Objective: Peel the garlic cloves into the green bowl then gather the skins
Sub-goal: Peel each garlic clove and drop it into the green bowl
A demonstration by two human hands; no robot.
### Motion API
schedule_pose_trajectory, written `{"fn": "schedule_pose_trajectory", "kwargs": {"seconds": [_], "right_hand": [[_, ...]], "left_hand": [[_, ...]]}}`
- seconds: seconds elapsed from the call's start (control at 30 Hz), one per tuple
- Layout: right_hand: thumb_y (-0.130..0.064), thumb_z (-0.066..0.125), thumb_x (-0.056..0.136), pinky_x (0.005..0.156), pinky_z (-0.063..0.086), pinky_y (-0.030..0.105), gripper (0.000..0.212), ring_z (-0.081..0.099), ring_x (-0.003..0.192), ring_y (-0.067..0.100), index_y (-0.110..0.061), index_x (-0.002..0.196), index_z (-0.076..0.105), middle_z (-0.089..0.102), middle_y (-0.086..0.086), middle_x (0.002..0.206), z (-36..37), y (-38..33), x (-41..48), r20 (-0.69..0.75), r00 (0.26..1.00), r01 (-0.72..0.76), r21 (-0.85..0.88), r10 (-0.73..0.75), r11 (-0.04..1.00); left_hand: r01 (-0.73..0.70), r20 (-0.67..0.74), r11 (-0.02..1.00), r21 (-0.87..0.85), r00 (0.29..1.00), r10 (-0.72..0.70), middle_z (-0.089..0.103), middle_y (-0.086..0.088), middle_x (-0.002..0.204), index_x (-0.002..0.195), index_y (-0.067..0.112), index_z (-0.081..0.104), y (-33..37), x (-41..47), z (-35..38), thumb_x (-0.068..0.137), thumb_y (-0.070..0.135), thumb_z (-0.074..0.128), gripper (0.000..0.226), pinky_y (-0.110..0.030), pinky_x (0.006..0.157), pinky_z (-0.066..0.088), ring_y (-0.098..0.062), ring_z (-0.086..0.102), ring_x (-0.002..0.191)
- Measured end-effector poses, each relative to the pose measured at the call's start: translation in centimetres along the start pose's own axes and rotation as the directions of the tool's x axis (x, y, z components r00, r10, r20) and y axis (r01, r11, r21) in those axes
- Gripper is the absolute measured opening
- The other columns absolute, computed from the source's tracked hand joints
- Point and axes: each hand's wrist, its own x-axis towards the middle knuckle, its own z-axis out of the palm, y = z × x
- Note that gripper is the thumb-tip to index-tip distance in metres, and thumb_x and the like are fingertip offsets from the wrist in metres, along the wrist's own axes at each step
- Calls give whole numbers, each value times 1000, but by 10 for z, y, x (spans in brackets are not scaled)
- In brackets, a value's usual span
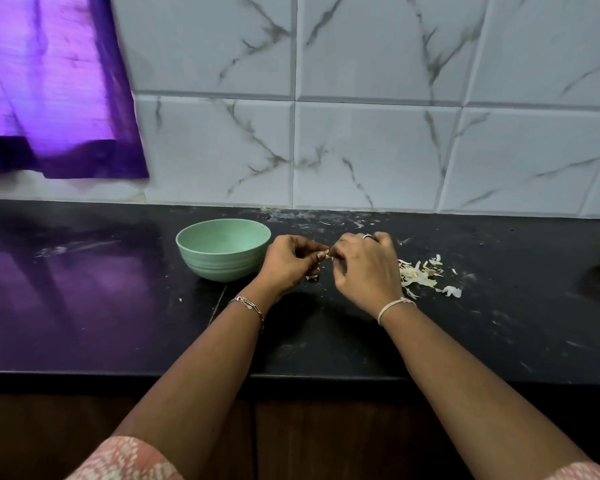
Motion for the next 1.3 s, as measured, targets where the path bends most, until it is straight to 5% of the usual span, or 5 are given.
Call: {"fn": "schedule_pose_trajectory", "kwargs": {"seconds": [0.2,0.4,0.57,0.73,1.3], "right_hand": [[-24,65,82,89,33,33,6,62,78,13,-26,84,71,67,-10,83,-2,0,2,42,985,-173,246,168,954],[-44,58,74,92,50,48,20,61,81,11,-35,83,73,70,-16,78,3,-6,5,393,814,-578,630,429,519],[-43,57,87,106,37,44,31,48,122,17,-37,115,70,65,-10,120,0,-3,3,301,854,-520,535,425,666],[-39,65,86,94,38,36,11,52,110,18,-32,93,71,64,-8,109,0,-3,1,170,907,-420,429,385,800],[-29,50,96,97,42,46,16,59,102,25,-20,104,60,62,-2,99,0,-7,3,351,837,-542,422,420,727]], "left_hand": [[15,0,986,-164,1000,-15,67,-4,71,106,-5,69,2,0,0,88,0,64,18,-17,56,53,-6,63,59],[-32,-55,985,-170,998,23,69,-11,82,109,2,68,2,2,0,86,-1,67,23,-31,79,57,-19,63,77],[-111,-116,994,25,987,113,68,-5,80,101,17,65,1,2,5,81,2,73,27,-30,78,56,-20,66,78],[-131,-150,991,28,980,134,69,-2,82,98,18,63,2,-1,6,77,5,79,30,-21,73,55,-16,68,78],[-242,-86,932,269,958,273,64,14,71,85,14,68,2,-4,9,81,5,74,11,-10,54,46,-4,58,57]]}}
